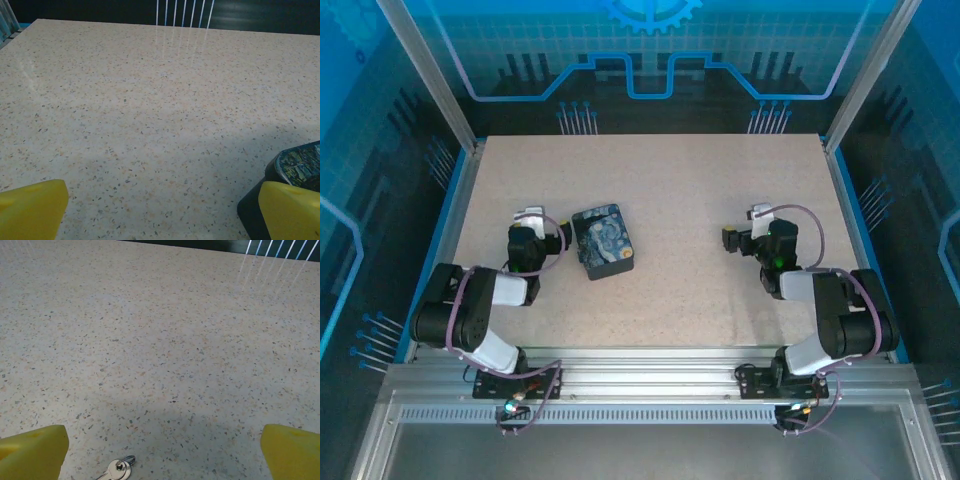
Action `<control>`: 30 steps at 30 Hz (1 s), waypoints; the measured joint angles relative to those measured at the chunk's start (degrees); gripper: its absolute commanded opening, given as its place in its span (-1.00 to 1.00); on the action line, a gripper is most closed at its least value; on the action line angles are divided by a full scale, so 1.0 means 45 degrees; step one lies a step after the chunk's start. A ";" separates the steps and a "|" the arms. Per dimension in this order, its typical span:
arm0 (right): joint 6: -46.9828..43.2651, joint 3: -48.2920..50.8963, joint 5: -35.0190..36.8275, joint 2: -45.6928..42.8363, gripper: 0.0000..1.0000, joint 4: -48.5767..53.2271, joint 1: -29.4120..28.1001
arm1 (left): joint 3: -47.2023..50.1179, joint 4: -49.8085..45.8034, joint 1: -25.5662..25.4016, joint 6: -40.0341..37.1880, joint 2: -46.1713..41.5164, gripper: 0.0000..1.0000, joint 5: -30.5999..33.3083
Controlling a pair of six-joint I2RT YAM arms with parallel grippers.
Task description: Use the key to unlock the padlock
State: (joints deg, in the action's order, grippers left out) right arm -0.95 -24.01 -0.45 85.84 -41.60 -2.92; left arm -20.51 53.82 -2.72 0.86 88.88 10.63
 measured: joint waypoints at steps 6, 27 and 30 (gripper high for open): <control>0.0000 0.0000 0.0000 0.0000 0.99 -0.0005 0.0000 | 0.0000 -0.0034 0.0160 0.0015 0.0000 0.98 -0.0063; 0.0000 0.0000 -0.0005 0.0000 0.99 -0.0005 0.0000 | 0.0000 -0.0189 0.0277 0.0015 0.0000 0.98 -0.0146; 0.0000 0.0000 -0.0005 0.0000 1.00 -0.0005 0.0000 | 0.0000 -0.0189 0.0277 0.0015 0.0000 0.98 -0.0146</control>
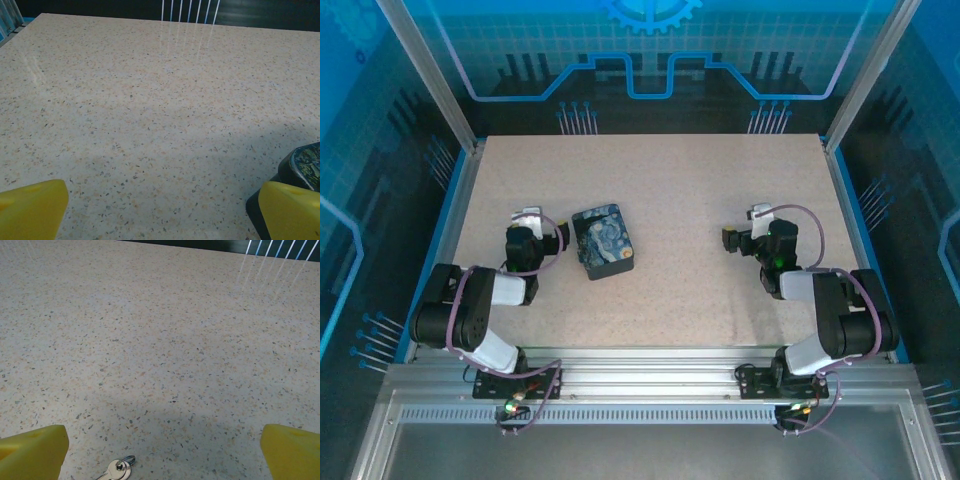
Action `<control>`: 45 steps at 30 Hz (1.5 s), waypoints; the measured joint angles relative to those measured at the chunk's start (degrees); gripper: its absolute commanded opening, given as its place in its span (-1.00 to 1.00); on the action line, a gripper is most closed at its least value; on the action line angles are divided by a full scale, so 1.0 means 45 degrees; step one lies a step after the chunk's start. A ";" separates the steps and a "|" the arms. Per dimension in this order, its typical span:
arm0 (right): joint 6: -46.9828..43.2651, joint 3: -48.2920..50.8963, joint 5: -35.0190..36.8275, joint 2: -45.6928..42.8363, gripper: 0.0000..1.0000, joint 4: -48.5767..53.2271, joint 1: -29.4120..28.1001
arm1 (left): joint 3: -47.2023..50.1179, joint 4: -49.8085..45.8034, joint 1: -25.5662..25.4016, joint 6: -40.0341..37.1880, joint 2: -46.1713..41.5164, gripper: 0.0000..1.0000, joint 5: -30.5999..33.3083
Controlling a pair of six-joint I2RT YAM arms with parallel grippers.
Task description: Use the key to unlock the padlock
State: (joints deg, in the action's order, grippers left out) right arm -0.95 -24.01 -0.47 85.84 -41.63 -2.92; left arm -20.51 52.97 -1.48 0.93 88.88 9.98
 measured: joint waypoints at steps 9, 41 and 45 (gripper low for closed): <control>0.0005 -0.0005 0.0005 0.0000 1.00 0.0019 0.0000 | 0.0000 0.0000 -0.0005 0.0000 0.0000 0.98 0.0000; 0.7640 -0.4167 -0.1379 -0.5649 1.00 1.1312 -0.2050 | -0.8893 -1.2269 0.1540 0.4114 -0.0758 0.96 -0.5809; 0.8014 -0.4167 -0.1326 -0.5591 1.00 1.2114 -0.3589 | -0.9840 -1.3726 0.1433 0.4080 0.0767 0.86 -0.7067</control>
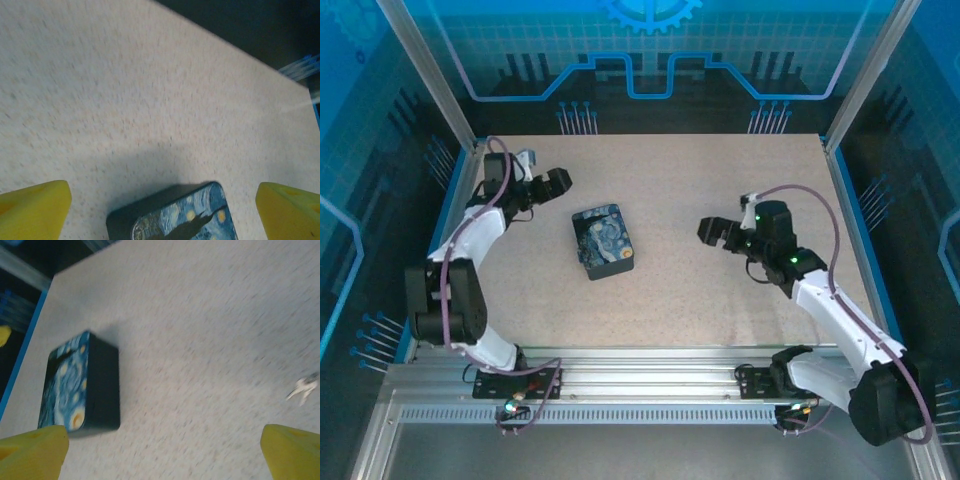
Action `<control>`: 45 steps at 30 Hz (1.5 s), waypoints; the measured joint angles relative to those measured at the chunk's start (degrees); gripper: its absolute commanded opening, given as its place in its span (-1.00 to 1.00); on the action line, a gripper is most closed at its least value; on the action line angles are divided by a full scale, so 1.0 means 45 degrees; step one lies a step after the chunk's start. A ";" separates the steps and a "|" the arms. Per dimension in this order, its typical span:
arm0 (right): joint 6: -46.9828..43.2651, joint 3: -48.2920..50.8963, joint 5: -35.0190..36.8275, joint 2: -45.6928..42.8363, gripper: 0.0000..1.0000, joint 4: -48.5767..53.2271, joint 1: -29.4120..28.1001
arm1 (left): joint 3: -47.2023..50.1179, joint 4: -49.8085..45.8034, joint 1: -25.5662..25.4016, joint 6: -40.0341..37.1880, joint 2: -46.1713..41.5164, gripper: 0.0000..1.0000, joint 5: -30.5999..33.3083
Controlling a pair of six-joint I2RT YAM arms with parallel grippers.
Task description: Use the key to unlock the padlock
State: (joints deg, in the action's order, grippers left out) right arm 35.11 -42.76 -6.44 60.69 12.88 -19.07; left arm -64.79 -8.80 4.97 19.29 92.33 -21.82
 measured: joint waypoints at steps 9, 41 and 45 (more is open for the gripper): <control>0.1277 0.0389 0.0117 0.0860 1.00 0.0452 -0.2696 | -0.1923 -0.2657 -0.0952 -0.0971 0.2365 0.82 -0.1336; 0.4857 -0.2166 -0.1685 0.8330 0.49 -0.4114 -0.6334 | -0.2633 -0.4794 -0.1909 -0.2618 0.2841 0.46 -0.1744; 0.5226 -0.2448 -0.1855 0.8743 0.37 -0.4469 -0.6149 | -0.2467 -0.4998 -0.1909 -0.2613 0.2652 0.45 -0.1734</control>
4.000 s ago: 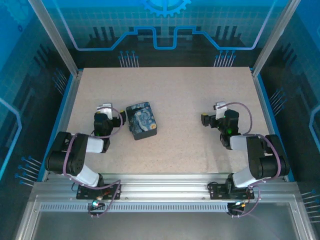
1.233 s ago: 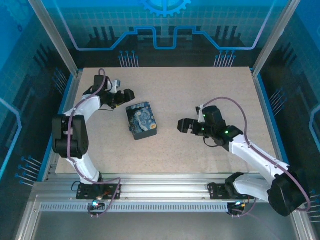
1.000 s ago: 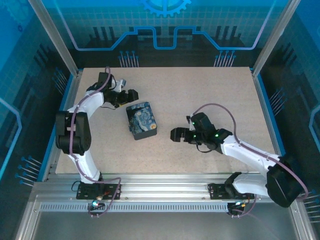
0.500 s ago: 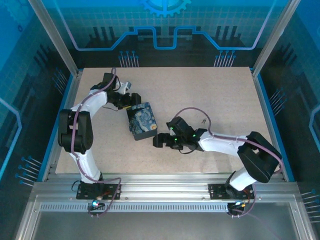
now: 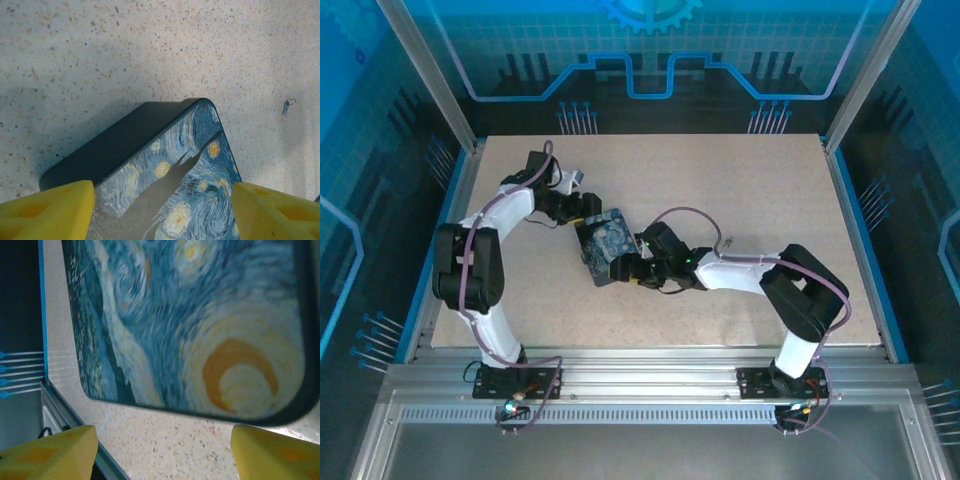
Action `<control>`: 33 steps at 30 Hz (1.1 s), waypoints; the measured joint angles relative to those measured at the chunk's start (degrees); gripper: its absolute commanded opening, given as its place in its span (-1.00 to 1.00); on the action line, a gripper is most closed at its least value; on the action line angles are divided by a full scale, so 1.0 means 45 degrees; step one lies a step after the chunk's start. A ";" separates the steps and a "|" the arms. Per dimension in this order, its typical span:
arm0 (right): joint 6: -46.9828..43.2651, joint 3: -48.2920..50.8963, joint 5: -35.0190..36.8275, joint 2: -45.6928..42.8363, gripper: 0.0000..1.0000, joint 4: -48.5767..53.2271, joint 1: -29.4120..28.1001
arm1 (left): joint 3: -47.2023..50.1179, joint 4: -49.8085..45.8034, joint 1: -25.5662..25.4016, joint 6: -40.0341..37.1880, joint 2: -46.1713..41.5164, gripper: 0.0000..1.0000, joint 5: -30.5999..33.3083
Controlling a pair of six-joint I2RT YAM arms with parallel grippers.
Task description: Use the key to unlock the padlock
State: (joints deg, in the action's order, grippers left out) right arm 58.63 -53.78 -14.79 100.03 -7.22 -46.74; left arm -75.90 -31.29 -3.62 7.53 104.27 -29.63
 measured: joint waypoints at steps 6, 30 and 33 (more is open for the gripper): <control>0.0364 -0.0063 0.0005 0.0243 0.35 -0.0121 0.0612 | 0.0039 -0.0131 0.0000 -0.0005 -0.0034 0.42 0.0063; -0.0515 -0.1341 0.0418 0.0670 0.46 0.1579 0.2127 | 0.1248 -0.0233 0.0175 0.1321 -0.2846 0.52 0.1258; -0.0520 -0.1360 0.0525 0.0670 0.45 0.1758 0.2059 | 0.0714 -0.0321 0.0199 0.1316 -0.2584 0.52 0.1695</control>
State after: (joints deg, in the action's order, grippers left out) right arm 56.29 -59.90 -12.43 103.04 0.69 -37.47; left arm -72.69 -32.73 -2.72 13.45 92.64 -22.00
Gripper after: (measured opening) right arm 0.727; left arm 0.763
